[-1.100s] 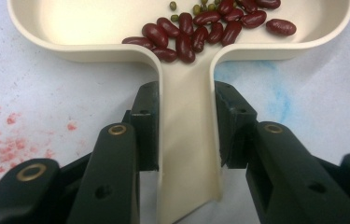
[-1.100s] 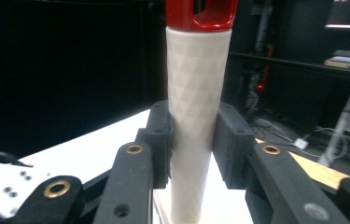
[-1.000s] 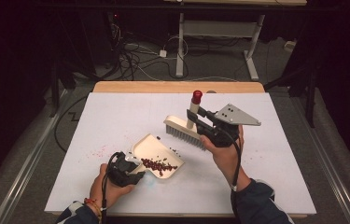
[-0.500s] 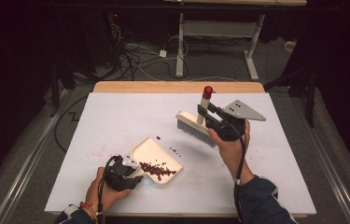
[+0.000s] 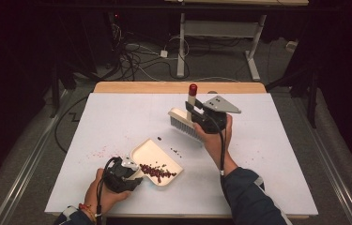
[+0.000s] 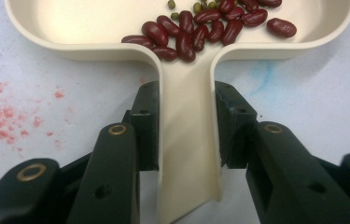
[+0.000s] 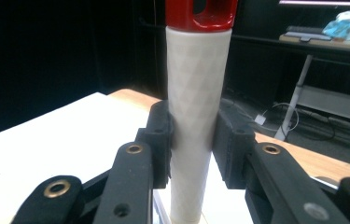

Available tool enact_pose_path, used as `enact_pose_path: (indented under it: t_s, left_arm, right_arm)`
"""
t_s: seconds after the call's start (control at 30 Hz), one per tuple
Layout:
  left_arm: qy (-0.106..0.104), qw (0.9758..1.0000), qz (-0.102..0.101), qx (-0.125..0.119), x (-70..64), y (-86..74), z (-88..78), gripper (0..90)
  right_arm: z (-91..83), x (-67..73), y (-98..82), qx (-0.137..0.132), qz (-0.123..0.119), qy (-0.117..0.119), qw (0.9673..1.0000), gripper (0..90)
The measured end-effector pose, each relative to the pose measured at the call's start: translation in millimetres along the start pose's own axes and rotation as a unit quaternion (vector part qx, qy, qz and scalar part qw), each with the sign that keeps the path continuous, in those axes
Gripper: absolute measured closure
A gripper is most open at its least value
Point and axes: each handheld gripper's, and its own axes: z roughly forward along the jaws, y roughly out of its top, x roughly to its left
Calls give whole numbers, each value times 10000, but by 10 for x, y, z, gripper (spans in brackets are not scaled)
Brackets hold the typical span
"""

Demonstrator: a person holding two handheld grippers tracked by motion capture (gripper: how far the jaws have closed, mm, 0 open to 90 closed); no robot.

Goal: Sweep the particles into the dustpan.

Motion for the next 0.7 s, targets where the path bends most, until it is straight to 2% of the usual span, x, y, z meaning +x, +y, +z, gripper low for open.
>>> enact_pose_path:
  t_s: [0.07, 0.23, 0.3, 0.33, 0.4, 0.43, 0.5, 0.53, 0.63, 0.7]
  left_arm:
    - [-32, 10000, -31, -22, 10, -6, 1, 641]
    - [-60, 10000, -28, -20, 25, -12, -4, 641]
    - [-61, 10000, -35, -23, 26, -13, -3, 641]
    - [-66, 10000, -30, -17, 27, -12, -4, 641]
    - [-62, 10000, -28, -18, 26, -12, -4, 641]
    - [-58, 10000, -31, -23, 26, -13, -3, 640]
    - [-62, 10000, -34, -27, 27, -13, -1, 640]
    - [-62, 10000, -38, -30, 27, -14, -1, 640]
    - [-60, 10000, -34, -23, 28, -13, -1, 640]
    - [-58, 10000, -29, -10, 29, -10, -1, 639]
  right_arm:
    - [74, 44, -14, 7, 34, 97, 9999, 704]
    - [201, 226, -36, 150, -123, 331, 9993, 704]
    - [240, 310, -48, 187, -314, 562, 9978, 704]
    - [245, 406, -41, 211, -592, 647, 9959, 704]
    - [238, 439, -39, 227, -663, 701, 9951, 704]
    - [218, 470, -58, 234, -723, 871, 9933, 703]
    - [196, 488, -67, 224, -770, 898, 9927, 703]
    - [174, 498, -72, 223, -856, 961, 9914, 702]
    - [72, 517, -78, 271, -919, 1180, 9884, 703]
    - [48, 521, -84, 276, -907, 1259, 9875, 703]
